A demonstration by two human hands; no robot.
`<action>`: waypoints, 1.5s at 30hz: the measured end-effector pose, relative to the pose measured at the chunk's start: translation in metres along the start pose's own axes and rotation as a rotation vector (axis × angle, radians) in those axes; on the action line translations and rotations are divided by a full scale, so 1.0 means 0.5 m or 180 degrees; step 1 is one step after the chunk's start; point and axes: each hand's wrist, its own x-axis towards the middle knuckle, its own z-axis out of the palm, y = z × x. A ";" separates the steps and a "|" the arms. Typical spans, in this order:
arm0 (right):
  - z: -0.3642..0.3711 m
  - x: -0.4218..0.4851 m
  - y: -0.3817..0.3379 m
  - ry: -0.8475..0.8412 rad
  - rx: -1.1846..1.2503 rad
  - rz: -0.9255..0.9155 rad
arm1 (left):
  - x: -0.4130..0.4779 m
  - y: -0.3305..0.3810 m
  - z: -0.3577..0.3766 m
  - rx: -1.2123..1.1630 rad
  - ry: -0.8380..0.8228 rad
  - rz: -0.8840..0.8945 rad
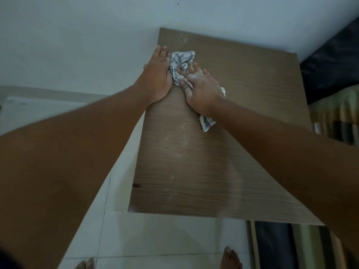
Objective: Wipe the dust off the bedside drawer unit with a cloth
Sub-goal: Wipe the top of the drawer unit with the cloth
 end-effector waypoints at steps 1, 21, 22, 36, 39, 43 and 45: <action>0.004 -0.017 -0.009 -0.0010 0.0009 -0.0018 | -0.002 -0.001 -0.001 0.0020 -0.0009 -0.0003; 0.050 -0.329 -0.141 -0.0281 0.0092 -0.0722 | -0.023 0.012 -0.004 0.0435 0.0152 0.0091; 0.056 -0.346 -0.148 -0.0266 0.0067 -0.0785 | -0.023 0.011 -0.004 0.0409 0.0141 0.0104; 0.046 -0.520 -0.221 -0.0845 0.1031 -0.1349 | -0.017 0.019 -0.017 0.0173 -0.0068 -0.0007; 0.006 -0.492 -0.226 -0.0615 0.1897 -0.0653 | -0.012 0.010 -0.011 -0.0009 0.0026 -0.0061; -0.059 -0.358 -0.213 0.0164 0.2253 0.0160 | -0.002 -0.008 -0.004 -0.0851 0.0498 -0.0447; -0.088 -0.262 -0.186 0.0315 0.2152 0.0536 | 0.013 -0.021 0.004 -0.1059 0.0626 -0.0766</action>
